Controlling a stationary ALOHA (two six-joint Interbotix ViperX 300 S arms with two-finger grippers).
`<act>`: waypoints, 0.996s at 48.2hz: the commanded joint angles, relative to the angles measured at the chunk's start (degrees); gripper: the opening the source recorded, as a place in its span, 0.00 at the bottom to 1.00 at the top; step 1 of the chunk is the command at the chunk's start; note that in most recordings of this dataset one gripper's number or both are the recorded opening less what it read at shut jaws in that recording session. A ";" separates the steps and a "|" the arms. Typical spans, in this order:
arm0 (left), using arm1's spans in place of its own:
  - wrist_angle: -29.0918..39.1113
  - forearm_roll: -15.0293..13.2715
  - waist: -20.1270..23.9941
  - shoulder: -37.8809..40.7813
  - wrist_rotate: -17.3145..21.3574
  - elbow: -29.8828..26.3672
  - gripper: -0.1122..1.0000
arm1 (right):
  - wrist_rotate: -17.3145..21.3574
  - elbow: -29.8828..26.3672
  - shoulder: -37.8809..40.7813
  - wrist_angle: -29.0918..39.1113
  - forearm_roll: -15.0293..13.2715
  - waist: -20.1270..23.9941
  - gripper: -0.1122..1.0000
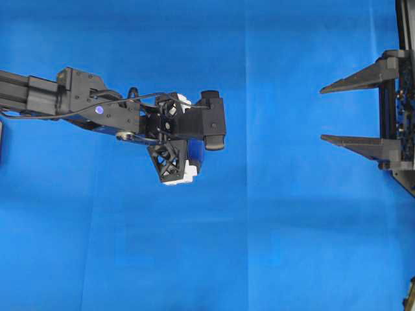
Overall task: Handover the blue block to the right arm after grasping it with the left arm, then place it in the designated position.
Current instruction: 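Lower the left gripper around the blue cube, then close the left gripper on the blue cube and lift it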
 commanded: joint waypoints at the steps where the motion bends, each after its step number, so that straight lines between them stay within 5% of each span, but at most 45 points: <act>1: -0.97 0.18 -0.09 -0.09 0.00 -0.35 0.94 | 0.00 -1.41 0.35 -0.26 -0.09 -0.09 0.97; 23: -0.88 0.18 -0.09 0.09 0.09 -0.62 0.91 | 0.00 -1.41 0.35 -0.09 -0.09 -0.09 0.97; 27: -0.26 0.18 -0.09 -0.18 0.35 -0.79 0.81 | 0.00 -1.41 0.35 0.18 -0.09 -0.09 0.97; 33: 0.70 0.18 -0.09 -0.70 0.88 -0.79 0.53 | 0.00 -1.41 0.35 0.18 -0.09 0.00 0.97; 48: 1.41 0.18 -0.09 -0.79 0.44 -0.88 0.54 | 0.00 -1.41 0.35 0.26 -0.09 -0.09 0.97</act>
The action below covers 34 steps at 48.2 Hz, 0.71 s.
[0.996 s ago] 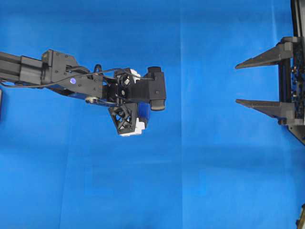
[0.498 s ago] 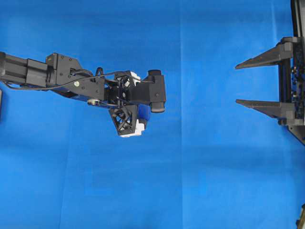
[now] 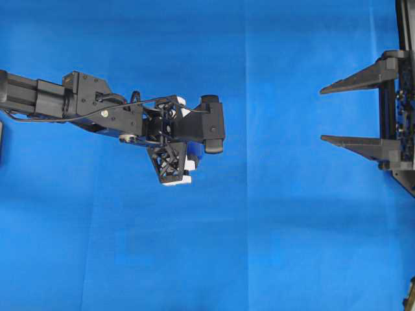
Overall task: Handover the blue block to the right arm after grasping it with the left arm, then place it in the designated position.
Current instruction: 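Close the left gripper on the blue cube and lift it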
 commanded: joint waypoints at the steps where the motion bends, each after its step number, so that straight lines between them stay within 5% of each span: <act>1: 0.00 0.09 -0.09 -1.93 -0.09 -1.14 0.54 | 0.09 -1.41 0.35 -0.26 -0.09 -0.09 0.97; 17: 1.23 0.09 -0.35 -4.31 -0.09 -1.76 0.54 | 0.09 -1.49 0.35 0.26 -0.09 -0.09 0.97; 34: 12.04 0.09 -0.79 -14.24 0.00 -5.45 0.54 | 0.18 -1.58 0.35 0.88 -0.09 -0.09 0.97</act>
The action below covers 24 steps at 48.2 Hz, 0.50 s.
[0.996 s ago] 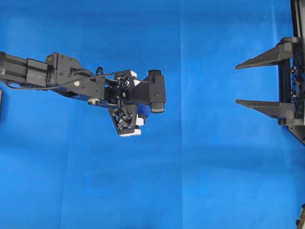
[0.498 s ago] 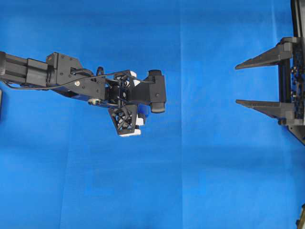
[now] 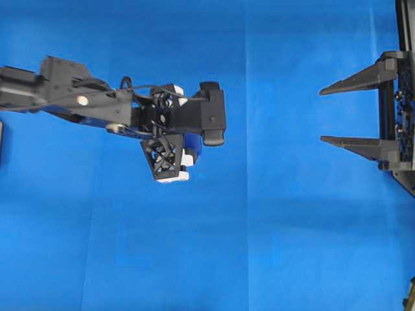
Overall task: Handover the blue block to the right arm after grasping it with the left arm, then place it in the designated position.
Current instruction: 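Close the left gripper on the blue cube and lift it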
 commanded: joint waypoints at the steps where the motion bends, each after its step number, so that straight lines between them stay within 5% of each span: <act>1: 2.55 0.09 -0.35 -4.75 0.09 -2.46 0.54 | 0.09 -1.49 0.35 -0.18 -0.09 -0.09 0.97; 24: 13.97 0.09 -0.44 -12.39 0.53 -11.16 0.54 | 0.26 -1.58 0.35 -0.18 -0.09 -0.09 0.97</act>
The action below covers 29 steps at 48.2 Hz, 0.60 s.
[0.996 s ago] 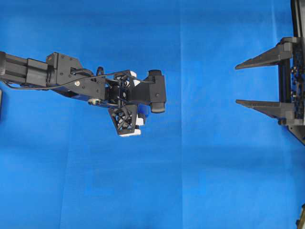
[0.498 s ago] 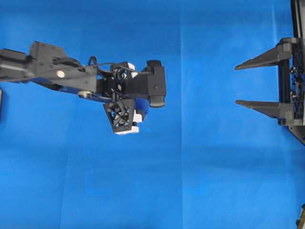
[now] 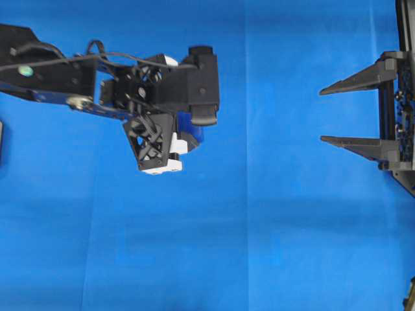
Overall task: Handover the blue block to the right arm after grasping it with the left arm, then place it in the designated position.
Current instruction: 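Close the left gripper on the blue cube and lift it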
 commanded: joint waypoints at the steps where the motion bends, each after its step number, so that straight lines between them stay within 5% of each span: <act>1: 0.88 0.09 -0.18 -2.64 0.09 -2.72 0.54 | 0.09 -1.67 0.35 -0.26 -0.09 -0.09 0.97; 29: 3.60 0.35 -0.18 -3.69 0.09 -4.04 0.54 | 0.09 -1.58 0.35 -0.26 0.00 -0.09 0.97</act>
